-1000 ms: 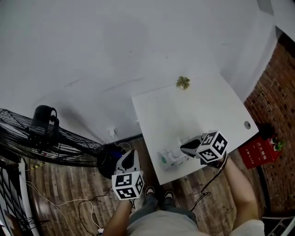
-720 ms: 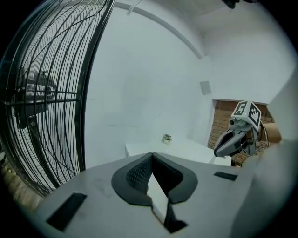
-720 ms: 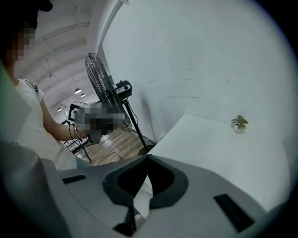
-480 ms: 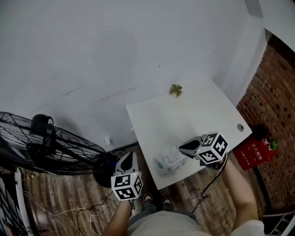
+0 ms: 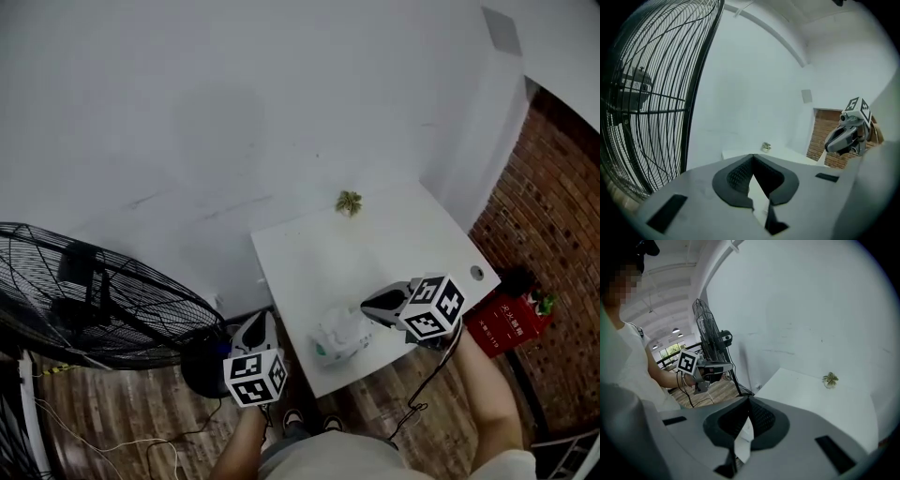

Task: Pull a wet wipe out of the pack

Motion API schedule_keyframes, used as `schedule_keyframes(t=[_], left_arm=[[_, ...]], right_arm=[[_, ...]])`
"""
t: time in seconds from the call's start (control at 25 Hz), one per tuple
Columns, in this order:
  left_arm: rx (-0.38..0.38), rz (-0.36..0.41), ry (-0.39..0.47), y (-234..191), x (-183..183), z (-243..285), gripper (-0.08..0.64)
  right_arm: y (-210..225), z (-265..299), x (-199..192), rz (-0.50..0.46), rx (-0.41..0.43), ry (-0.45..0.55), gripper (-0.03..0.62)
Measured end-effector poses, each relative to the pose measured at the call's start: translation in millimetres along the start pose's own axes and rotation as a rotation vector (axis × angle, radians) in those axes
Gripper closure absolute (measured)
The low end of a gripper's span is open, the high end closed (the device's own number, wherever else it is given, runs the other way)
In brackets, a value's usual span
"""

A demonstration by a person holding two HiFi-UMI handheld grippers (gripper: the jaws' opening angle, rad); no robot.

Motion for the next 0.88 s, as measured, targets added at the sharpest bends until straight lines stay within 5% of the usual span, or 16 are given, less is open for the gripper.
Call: schedule_keyframes(t=[0.44,0.88], left_arm=[[-0.063,0.023,0.027,4.0,25.4,17.4,0.555],[-0.168,0.133,0.047,35.1,64.4,46.2,0.555]], right_arm=[[-0.3,-33.1,27.0,0.016,-0.108,0.128,0.592],[13.8,-107.2,29.5,0.232,-0.443,0.477,0.592]])
Point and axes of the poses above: the fingertips, and each gripper's own axes: z forward along the fingers, y to its right, x out of its top, the point moved 3 cm from there along -z, backward along the fingers, and after that the axes turned 7 degrees about -x, right-handed, at the moved point
